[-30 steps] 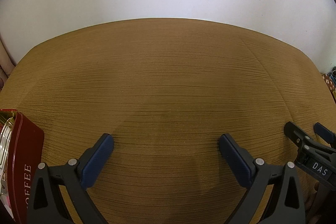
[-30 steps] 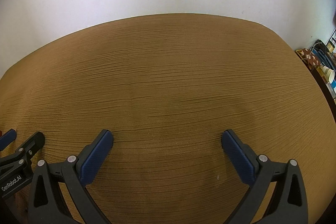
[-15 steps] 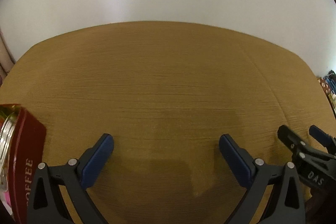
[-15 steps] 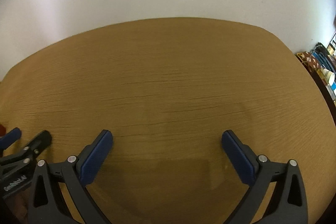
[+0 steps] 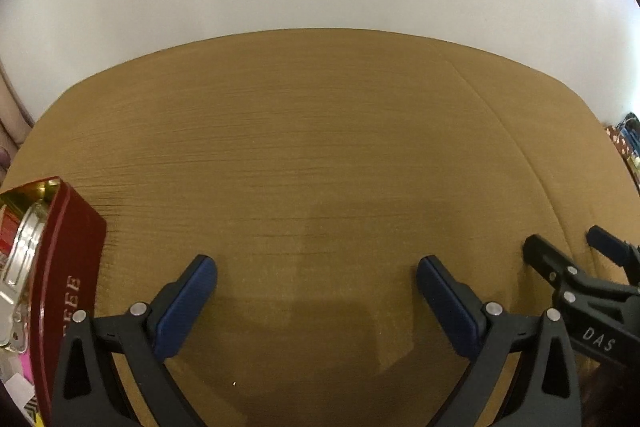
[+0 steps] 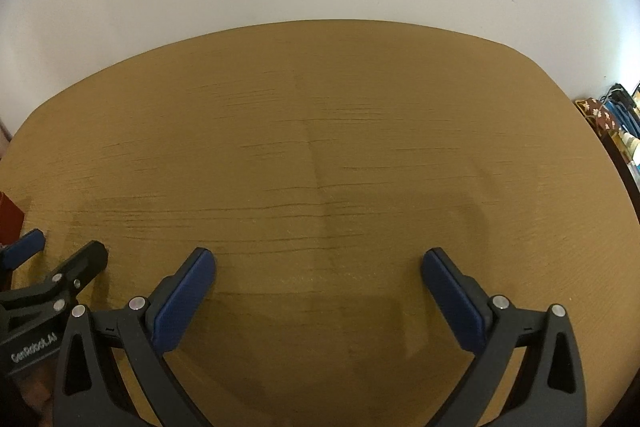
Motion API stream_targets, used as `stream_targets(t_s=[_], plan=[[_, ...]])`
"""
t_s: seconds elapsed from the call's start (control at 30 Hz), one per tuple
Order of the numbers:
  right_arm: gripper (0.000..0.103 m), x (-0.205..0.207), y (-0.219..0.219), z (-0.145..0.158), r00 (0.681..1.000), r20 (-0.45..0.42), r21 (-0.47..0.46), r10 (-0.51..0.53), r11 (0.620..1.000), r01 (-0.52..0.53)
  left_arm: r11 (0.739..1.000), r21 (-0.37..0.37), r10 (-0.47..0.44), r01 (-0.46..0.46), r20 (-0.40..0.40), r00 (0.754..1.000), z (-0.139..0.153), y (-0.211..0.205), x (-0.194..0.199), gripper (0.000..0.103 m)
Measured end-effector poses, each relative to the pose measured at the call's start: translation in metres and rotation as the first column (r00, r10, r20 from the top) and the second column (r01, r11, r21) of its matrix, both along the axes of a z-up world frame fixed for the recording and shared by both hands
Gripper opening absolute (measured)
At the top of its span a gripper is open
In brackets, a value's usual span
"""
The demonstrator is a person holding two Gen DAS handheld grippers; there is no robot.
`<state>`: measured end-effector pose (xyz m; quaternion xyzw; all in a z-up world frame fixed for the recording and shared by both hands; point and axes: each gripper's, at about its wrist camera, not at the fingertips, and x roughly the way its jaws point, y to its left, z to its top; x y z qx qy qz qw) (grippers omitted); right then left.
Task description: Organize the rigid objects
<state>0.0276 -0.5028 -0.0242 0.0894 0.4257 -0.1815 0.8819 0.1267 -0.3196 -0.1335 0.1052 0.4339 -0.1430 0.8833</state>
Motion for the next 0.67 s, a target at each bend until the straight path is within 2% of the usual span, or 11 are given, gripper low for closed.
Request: stream_targets(t_s=[0.13, 0.37, 0.53, 0.67], plan=[[0.103, 0.0, -0.001, 0.001, 1.0, 0.003, 0.003, 0.0, 1.0, 0.0, 1.0, -0.001, -0.003, 0.003, 0.108, 0.994, 0.014, -0.002, -0.014, 0.103], [0.103, -0.02, -0.002, 0.014, 0.999, 0.032, -0.012, -0.011, 1.0, 0.012, 1.0, -0.009, 0.003, -0.002, 0.182, 0.983, 0.039, 0.005, -0.036, 0.103], [0.103, -0.039, 0.012, 0.042, 0.996, 0.087, -0.07, 0.0, 0.998, 0.006, 0.998, -0.058, 0.015, -0.004, 0.181, 0.983, 0.064, 0.026, -0.061, 0.103], [0.103, -0.059, 0.034, 0.074, 0.989, 0.146, -0.127, 0.036, 0.992, -0.018, 0.99, -0.128, 0.071, -0.052, 0.147, 0.987, 0.088, 0.06, -0.081, 0.103]])
